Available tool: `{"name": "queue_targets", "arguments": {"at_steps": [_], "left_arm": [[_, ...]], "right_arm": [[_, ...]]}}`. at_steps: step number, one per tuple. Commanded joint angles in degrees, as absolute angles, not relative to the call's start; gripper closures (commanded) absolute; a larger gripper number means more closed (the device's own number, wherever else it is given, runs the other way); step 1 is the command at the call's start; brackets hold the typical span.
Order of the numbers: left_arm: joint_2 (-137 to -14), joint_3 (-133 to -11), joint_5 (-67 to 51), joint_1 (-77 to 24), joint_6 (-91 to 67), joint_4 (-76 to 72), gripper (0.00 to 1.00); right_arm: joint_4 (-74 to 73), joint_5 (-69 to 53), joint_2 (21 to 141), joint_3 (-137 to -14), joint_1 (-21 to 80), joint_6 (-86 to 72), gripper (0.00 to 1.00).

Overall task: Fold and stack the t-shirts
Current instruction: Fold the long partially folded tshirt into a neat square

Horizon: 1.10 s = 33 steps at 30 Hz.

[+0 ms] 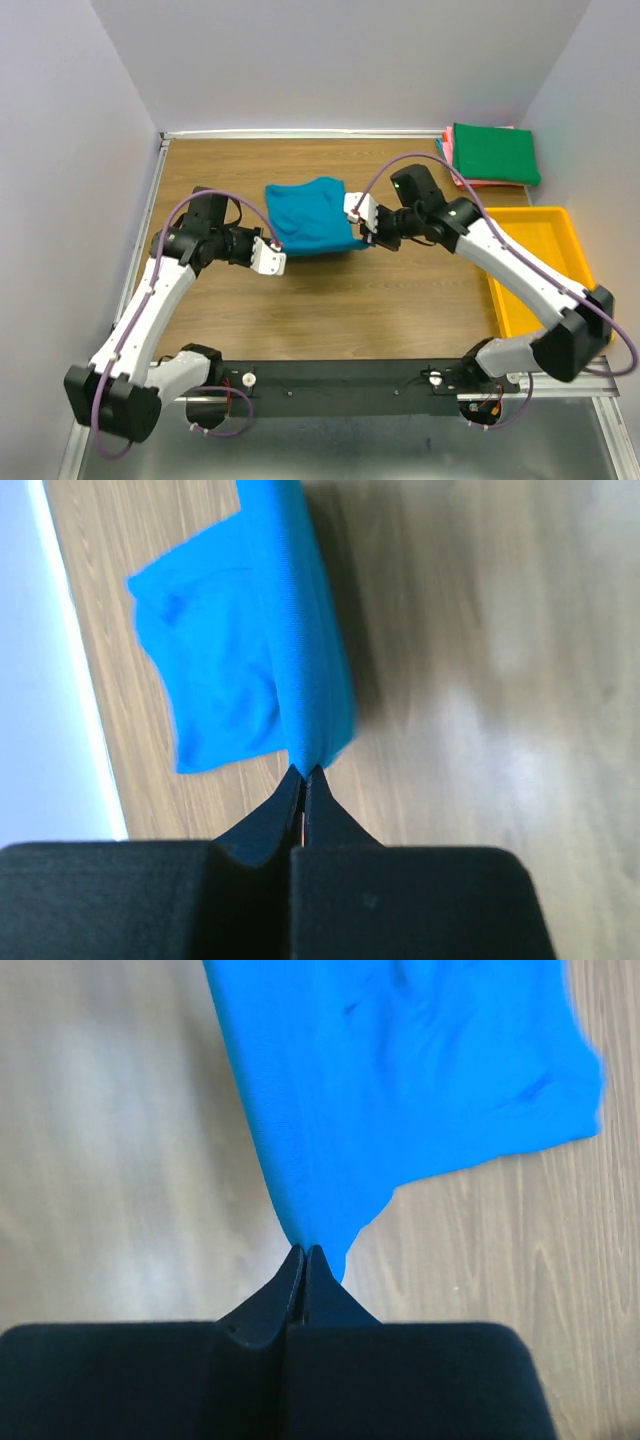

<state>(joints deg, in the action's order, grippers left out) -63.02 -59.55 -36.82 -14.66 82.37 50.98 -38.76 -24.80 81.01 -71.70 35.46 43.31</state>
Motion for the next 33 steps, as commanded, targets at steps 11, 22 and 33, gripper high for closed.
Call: {"name": "queue_targets", "arguments": {"at_steps": [11, 22, 33], "left_arm": [[-62.5, -62.8, -39.8, -14.3, 73.7, 54.3, 1.00], [-88.4, -67.2, -39.4, -7.9, 72.8, 40.4, 1.00], [-108.1, -76.1, -35.5, -7.6, 63.9, 32.9, 1.00]], "right_arm": [[-48.5, -26.7, 85.7, -80.9, 36.0, 44.7, 0.99], [-46.0, -30.7, 112.0, -94.9, 28.1, 53.8, 0.99], [-42.8, -31.2, 129.7, -102.8, 26.2, 49.6, 1.00]]}}
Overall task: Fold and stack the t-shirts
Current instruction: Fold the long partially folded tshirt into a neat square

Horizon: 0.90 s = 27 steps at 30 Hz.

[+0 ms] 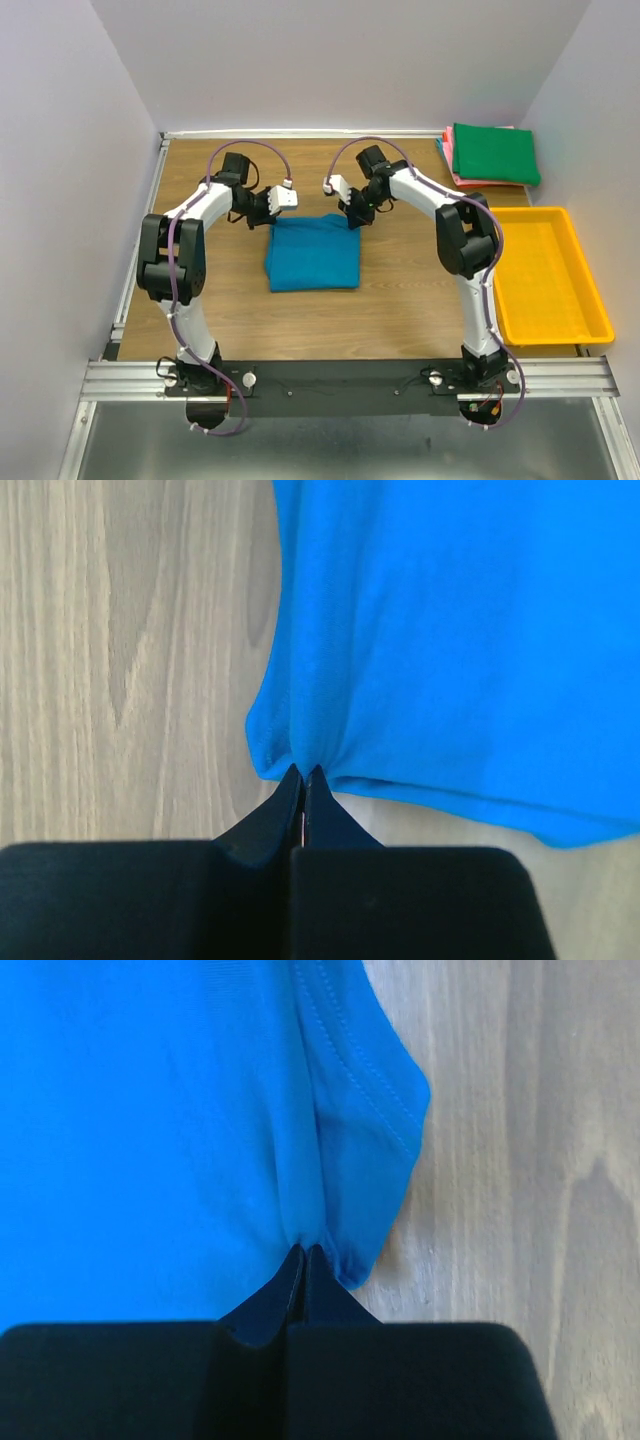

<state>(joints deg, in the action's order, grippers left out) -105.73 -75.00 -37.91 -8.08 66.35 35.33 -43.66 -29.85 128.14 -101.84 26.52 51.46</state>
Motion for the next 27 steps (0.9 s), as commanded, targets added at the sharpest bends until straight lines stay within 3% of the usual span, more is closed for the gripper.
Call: {"name": "queue_targets", "arguments": {"at_steps": [1, 13, 14, 15, 16, 17, 19, 22, 25, 27], "left_arm": [[-108.4, -75.9, -35.2, -7.6, 63.9, 32.9, 1.00], [-97.5, -62.3, -36.6, -10.7, 71.9, 41.6, 1.00], [-96.6, -61.7, -37.4, -10.9, 72.4, 42.4, 0.98], [-94.9, -60.8, -37.6, -10.8, 71.7, 42.5, 0.88], [-94.0, -60.6, -37.7, -10.6, 71.4, 42.4, 0.82], [-93.0, -60.6, -38.0, -10.4, 71.4, 42.5, 0.72], [-90.6, -61.6, -39.2, -9.8, 71.3, 42.7, 0.63], [-89.2, -64.8, -41.1, -9.8, 71.5, 43.3, 0.45], [-90.4, -68.5, -45.1, -10.4, 70.5, 43.2, 0.40], [-92.9, -70.9, -46.8, -12.0, 69.5, 42.4, 0.40]], "right_arm": [[-42.7, -31.5, 129.4, -101.4, 26.2, 49.2, 0.99], [-42.4, -37.5, 112.7, -80.1, 29.2, 42.4, 0.99], [-42.5, -38.1, 111.6, -79.0, 29.2, 41.6, 0.89], [-43.0, -38.2, 110.1, -78.4, 29.1, 39.6, 0.80], [-43.5, -38.1, 109.4, -78.7, 29.1, 38.4, 0.60], [-43.9, -38.1, 108.9, -79.3, 28.9, 37.1, 0.52], [-44.4, -40.9, 107.8, -81.5, 27.6, 33.4, 0.44], [-44.4, -46.3, 110.6, -87.1, 24.7, 26.6, 0.45], [-44.3, -50.0, 114.9, -92.0, 22.8, 20.6, 0.52], [-44.0, -52.8, 119.5, -96.2, 22.7, 17.9, 0.64]]}}
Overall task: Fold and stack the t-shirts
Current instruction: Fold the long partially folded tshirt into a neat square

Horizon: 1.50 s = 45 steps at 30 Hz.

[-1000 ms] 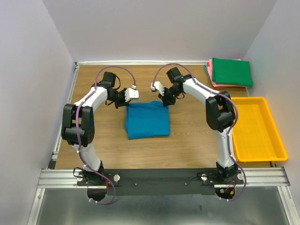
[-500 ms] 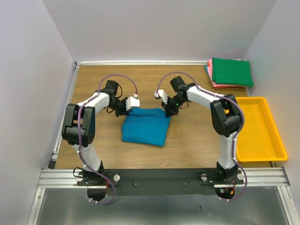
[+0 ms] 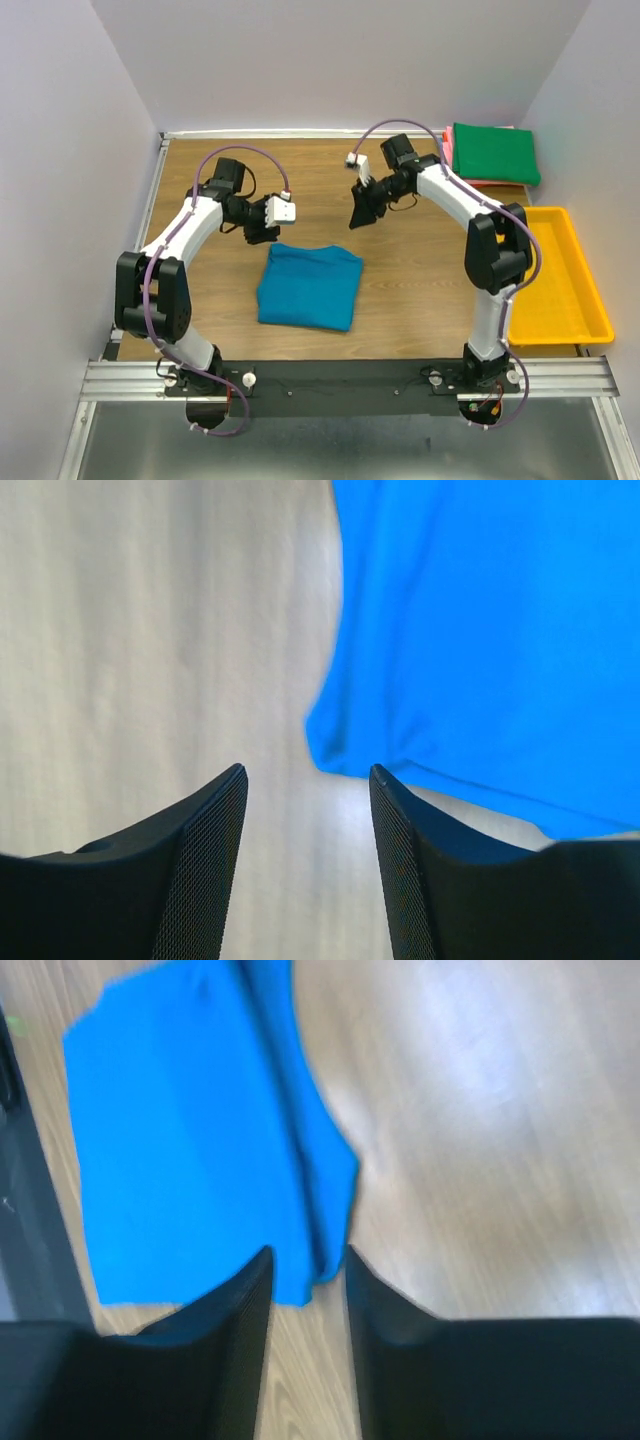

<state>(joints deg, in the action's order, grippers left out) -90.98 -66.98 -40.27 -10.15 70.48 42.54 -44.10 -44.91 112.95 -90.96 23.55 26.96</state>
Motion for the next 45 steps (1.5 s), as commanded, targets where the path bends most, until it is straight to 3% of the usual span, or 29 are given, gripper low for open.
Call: {"name": "queue_targets", "arguments": {"at_steps": [1, 2, 6, 22, 30, 37, 39, 45], "left_arm": [[-93.9, -71.5, -47.0, -12.7, 68.6, 41.8, 0.40], [-94.8, -72.1, -47.5, -13.4, 67.5, 41.5, 0.40], [-100.5, -73.8, -48.4, -16.4, 66.0, 40.2, 0.40], [-109.5, -74.0, -49.1, -21.0, 62.6, 37.5, 0.48], [-109.9, -73.8, -49.6, -21.6, 63.5, 38.5, 0.76], [-108.9, -73.7, -49.0, -21.8, 65.4, 41.2, 0.90], [-108.3, -73.7, -48.7, -21.7, 65.4, 41.3, 1.00], [-103.5, -71.7, -49.3, -21.4, 62.9, 37.1, 1.00]], "right_arm": [[-43.9, -53.8, 120.9, -97.7, 22.8, 16.8, 0.66], [-43.6, -55.4, 122.4, -100.7, 22.8, 15.6, 0.72], [-42.7, -58.8, 130.9, -107.7, 23.5, 9.5, 0.77], [-32.4, -60.7, 139.2, -103.6, 27.7, 1.8, 0.78], [-32.1, -61.0, 142.1, -101.4, 28.0, 2.7, 0.82], [-32.1, -60.6, 143.1, -99.1, 28.0, 4.6, 0.85], [-32.1, -60.3, 143.1, -98.1, 28.0, 5.1, 0.86], [-32.1, -60.1, 143.0, -95.8, 28.0, 6.8, 0.87]]}}
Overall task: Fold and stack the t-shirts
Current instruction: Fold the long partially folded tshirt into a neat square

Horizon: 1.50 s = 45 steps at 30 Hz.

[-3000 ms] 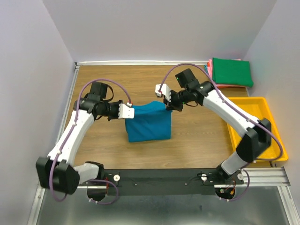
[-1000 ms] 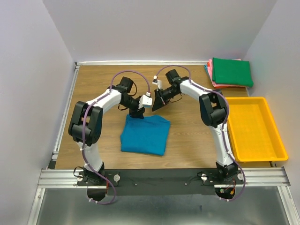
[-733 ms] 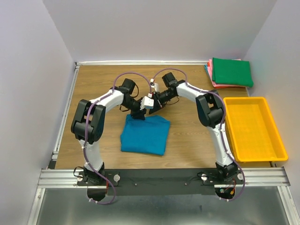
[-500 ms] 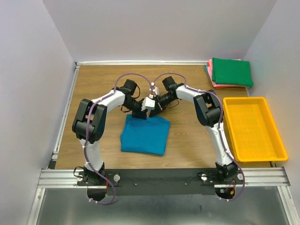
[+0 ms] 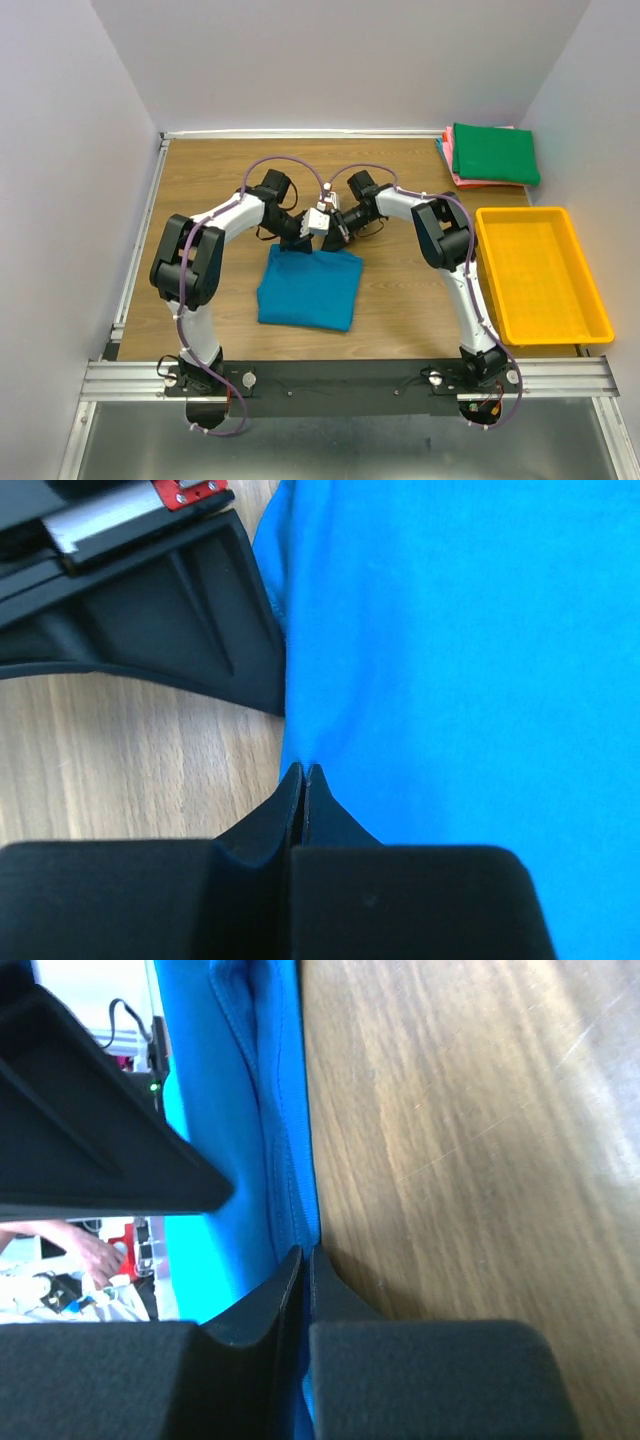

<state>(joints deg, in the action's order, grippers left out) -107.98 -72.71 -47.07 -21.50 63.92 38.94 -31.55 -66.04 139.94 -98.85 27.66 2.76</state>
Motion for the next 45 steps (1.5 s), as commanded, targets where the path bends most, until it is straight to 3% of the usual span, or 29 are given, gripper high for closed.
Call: {"name": "queue_targets", "arguments": {"at_steps": [1, 45], "left_arm": [[-102.6, -71.5, -49.1, -21.3, 62.7, 36.4, 1.00], [-101.3, -70.9, -51.9, -14.2, 67.5, 33.1, 1.00]], "right_arm": [[-32.1, -60.2, 143.0, -95.6, 28.0, 7.4, 0.87], [-32.3, -62.0, 143.9, -92.7, 28.0, 9.9, 0.88]]}}
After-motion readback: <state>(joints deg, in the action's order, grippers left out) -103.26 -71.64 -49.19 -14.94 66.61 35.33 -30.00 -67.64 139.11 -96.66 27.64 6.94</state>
